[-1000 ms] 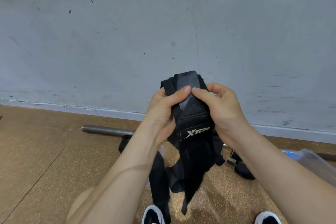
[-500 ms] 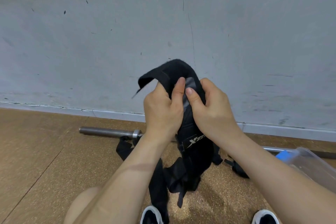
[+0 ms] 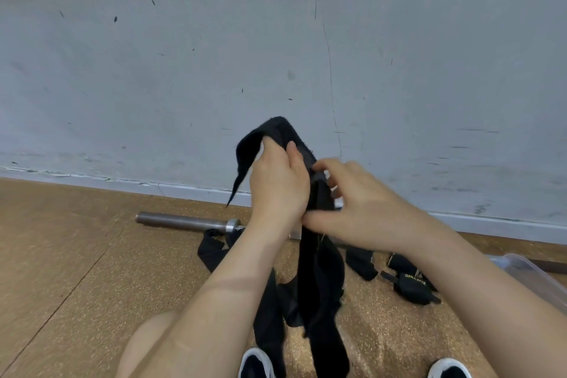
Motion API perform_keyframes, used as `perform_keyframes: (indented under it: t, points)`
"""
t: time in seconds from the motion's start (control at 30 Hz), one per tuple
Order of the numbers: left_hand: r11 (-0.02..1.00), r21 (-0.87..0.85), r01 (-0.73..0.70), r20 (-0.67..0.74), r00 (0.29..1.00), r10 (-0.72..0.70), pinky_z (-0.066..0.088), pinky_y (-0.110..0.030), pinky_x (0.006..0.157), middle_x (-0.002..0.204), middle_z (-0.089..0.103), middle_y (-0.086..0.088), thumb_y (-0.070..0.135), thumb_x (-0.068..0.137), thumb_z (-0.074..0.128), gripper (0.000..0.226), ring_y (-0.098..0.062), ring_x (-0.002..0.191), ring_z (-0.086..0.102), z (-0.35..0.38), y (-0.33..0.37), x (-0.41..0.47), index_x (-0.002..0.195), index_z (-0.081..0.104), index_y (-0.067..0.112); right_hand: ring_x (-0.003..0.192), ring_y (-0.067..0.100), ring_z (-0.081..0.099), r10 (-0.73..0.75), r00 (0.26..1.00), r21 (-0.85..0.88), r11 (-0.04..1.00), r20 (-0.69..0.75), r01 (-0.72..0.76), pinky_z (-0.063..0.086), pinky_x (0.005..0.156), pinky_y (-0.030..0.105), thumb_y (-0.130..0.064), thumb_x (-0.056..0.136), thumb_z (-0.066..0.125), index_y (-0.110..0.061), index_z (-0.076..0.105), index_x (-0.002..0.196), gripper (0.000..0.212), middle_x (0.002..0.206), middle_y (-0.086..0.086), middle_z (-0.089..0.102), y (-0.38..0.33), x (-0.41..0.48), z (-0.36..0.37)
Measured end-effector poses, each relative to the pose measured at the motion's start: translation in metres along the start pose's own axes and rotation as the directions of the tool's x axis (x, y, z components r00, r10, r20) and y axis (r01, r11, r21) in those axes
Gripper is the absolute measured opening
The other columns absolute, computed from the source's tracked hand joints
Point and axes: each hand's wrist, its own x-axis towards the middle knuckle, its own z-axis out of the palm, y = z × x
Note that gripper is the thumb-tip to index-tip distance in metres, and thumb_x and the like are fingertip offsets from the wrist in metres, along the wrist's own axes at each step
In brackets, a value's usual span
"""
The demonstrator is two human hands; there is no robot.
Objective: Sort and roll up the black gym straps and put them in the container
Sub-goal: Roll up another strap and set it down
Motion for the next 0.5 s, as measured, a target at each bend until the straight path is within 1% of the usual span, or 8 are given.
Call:
perform_keyframes:
  t: [0.03, 0.1, 0.2, 0.3, 0.37, 0.4, 0.47, 0.5]
  points:
    - [1.0, -0.01, 0.03, 0.036, 0.999, -0.029, 0.043, -0.031, 0.06, 0.076, 0.05, 0.003, 0.023, 0.106, 0.037, 0.014, -0.017, 0.071, 0.055, 0.001, 0.0, 0.0, 0.097, 0.037, 0.013, 0.106, 0.013, 0.054, 0.014, 0.996, 0.035, 0.999, 0.09, -0.017, 0.05, 0.092, 0.035, -0.047, 0.077, 0.071, -0.04, 0.031, 0.139, 0.074, 0.12, -0.006, 0.044, 0.0, -0.002, 0.008]
    - [0.996, -0.029, 0.08, 0.13, 0.989, -0.076, 0.051, -0.035, 0.065, 0.081, 0.052, 0.0, 0.021, 0.104, 0.038, 0.009, -0.02, 0.075, 0.059, 0.005, -0.002, 0.001, 0.099, 0.033, 0.015, 0.106, 0.017, 0.056, 0.003, 0.999, 0.091, 0.996, 0.055, -0.008, 0.051, 0.089, 0.037, -0.037, 0.085, 0.069, -0.038, 0.022, 0.144, 0.076, 0.121, -0.003, 0.048, 0.001, -0.004, 0.032]
    - [0.984, -0.055, 0.171, 0.252, 0.956, -0.152, 0.051, -0.035, 0.064, 0.073, 0.053, -0.001, 0.018, 0.094, 0.053, 0.017, -0.017, 0.065, 0.056, 0.007, 0.001, 0.001, 0.087, 0.039, 0.013, 0.102, 0.021, 0.062, 0.031, 0.99, 0.234, 0.972, -0.134, 0.001, 0.052, 0.086, 0.041, -0.01, 0.094, 0.051, -0.026, 0.037, 0.135, 0.047, 0.113, 0.003, 0.063, 0.004, 0.002, 0.054]
    - [0.887, -0.296, 0.355, 0.293, 0.917, -0.27, 0.058, -0.039, 0.067, 0.068, 0.059, -0.005, 0.021, 0.084, 0.07, 0.022, -0.017, 0.057, 0.062, 0.001, 0.007, 0.009, 0.081, 0.052, 0.008, 0.092, 0.018, 0.064, 0.128, 0.992, 0.401, 0.908, 0.008, -0.121, 0.053, 0.081, 0.037, -0.004, 0.088, 0.046, -0.023, 0.054, 0.115, 0.033, 0.098, 0.0, 0.066, 0.007, 0.014, 0.036]
    - [0.894, -0.325, 0.309, 0.189, 0.947, -0.259, 0.061, -0.038, 0.073, 0.089, 0.064, -0.008, 0.034, 0.078, 0.075, 0.033, -0.017, 0.076, 0.067, -0.008, 0.002, 0.021, 0.09, 0.058, 0.008, 0.078, 0.019, 0.062, 0.12, 0.978, 0.468, 0.864, 0.169, -0.187, 0.046, 0.069, 0.032, -0.008, 0.077, 0.053, -0.019, 0.059, 0.095, 0.022, 0.082, 0.0, 0.065, 0.011, 0.015, 0.015]
    - [0.906, -0.314, 0.284, 0.134, 0.958, -0.254, 0.06, -0.042, 0.082, 0.107, 0.064, -0.008, 0.045, 0.072, 0.075, 0.051, -0.018, 0.093, 0.067, -0.013, -0.004, 0.028, 0.104, 0.059, 0.009, 0.075, 0.02, 0.06, 0.115, 0.961, 0.476, 0.85, 0.251, -0.226, 0.042, 0.068, 0.032, -0.01, 0.069, 0.056, -0.017, 0.059, 0.087, 0.02, 0.079, 0.003, 0.063, 0.015, 0.014, 0.005]
    - [0.896, -0.295, 0.332, 0.09, 0.943, -0.32, 0.049, -0.046, 0.102, 0.145, 0.045, -0.007, 0.061, 0.067, 0.075, 0.099, -0.022, 0.128, 0.052, -0.025, -0.014, 0.039, 0.145, 0.037, 0.013, 0.08, 0.024, 0.064, 0.117, 0.892, 0.447, 0.832, 0.436, -0.328, 0.048, 0.072, 0.035, -0.007, 0.063, 0.059, -0.013, 0.063, 0.089, 0.027, 0.085, 0.01, 0.068, 0.025, 0.01, -0.011]
    - [0.892, -0.277, 0.356, 0.078, 0.934, -0.348, 0.043, -0.047, 0.109, 0.156, 0.032, -0.004, 0.063, 0.072, 0.073, 0.108, -0.024, 0.137, 0.042, -0.03, -0.018, 0.042, 0.154, 0.022, 0.014, 0.084, 0.025, 0.068, 0.102, 0.846, 0.434, 0.822, 0.524, -0.368, 0.052, 0.075, 0.035, -0.005, 0.062, 0.061, -0.012, 0.066, 0.095, 0.034, 0.091, 0.011, 0.072, 0.029, 0.009, -0.015]
